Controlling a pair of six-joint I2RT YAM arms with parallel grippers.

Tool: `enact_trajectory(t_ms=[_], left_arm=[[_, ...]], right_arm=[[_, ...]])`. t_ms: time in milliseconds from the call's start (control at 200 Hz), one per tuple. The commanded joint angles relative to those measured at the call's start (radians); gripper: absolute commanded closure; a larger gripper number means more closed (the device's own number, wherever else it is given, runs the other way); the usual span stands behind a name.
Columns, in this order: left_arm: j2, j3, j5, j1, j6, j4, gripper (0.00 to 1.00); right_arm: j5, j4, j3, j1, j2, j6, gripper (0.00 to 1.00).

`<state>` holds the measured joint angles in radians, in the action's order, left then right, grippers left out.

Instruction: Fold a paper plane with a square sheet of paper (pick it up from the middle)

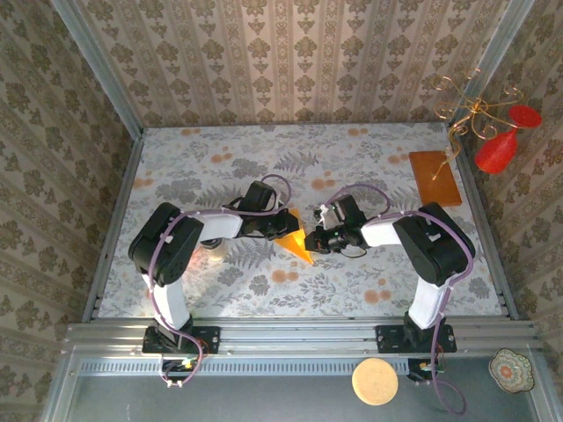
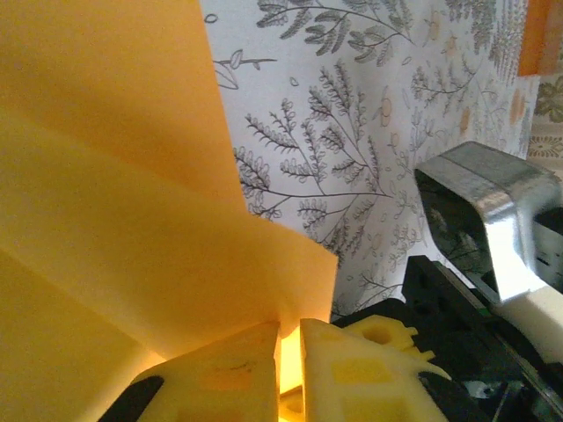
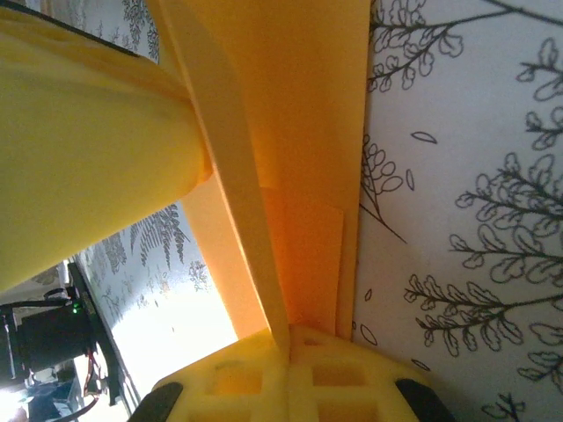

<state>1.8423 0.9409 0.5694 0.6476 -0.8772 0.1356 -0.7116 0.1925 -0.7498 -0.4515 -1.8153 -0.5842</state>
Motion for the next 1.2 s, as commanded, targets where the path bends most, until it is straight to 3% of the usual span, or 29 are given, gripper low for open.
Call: enact_trajectory(t_ms=[0, 450, 895, 1195], left_arm=[[0.019, 0.034, 0.009, 0.002, 0.019, -0.019, 0.85], [0.046, 0.065, 0.0, 0.002, 0.029, -0.055, 0.87], [0.049, 0.063, -0.008, 0.0, 0.026, -0.064, 0.87], [0.052, 0.061, -0.023, -0.004, 0.019, -0.079, 0.88]], right_arm=[[-0.006, -0.007, 0.02, 0.011, -0.02, -0.012, 0.95], [-0.034, -0.1, 0.034, 0.023, 0.085, 0.007, 0.79], [-0.058, -0.157, 0.063, 0.023, 0.079, 0.051, 0.79], [-0.039, -0.178, 0.058, 0.023, 0.055, 0.055, 0.87]])
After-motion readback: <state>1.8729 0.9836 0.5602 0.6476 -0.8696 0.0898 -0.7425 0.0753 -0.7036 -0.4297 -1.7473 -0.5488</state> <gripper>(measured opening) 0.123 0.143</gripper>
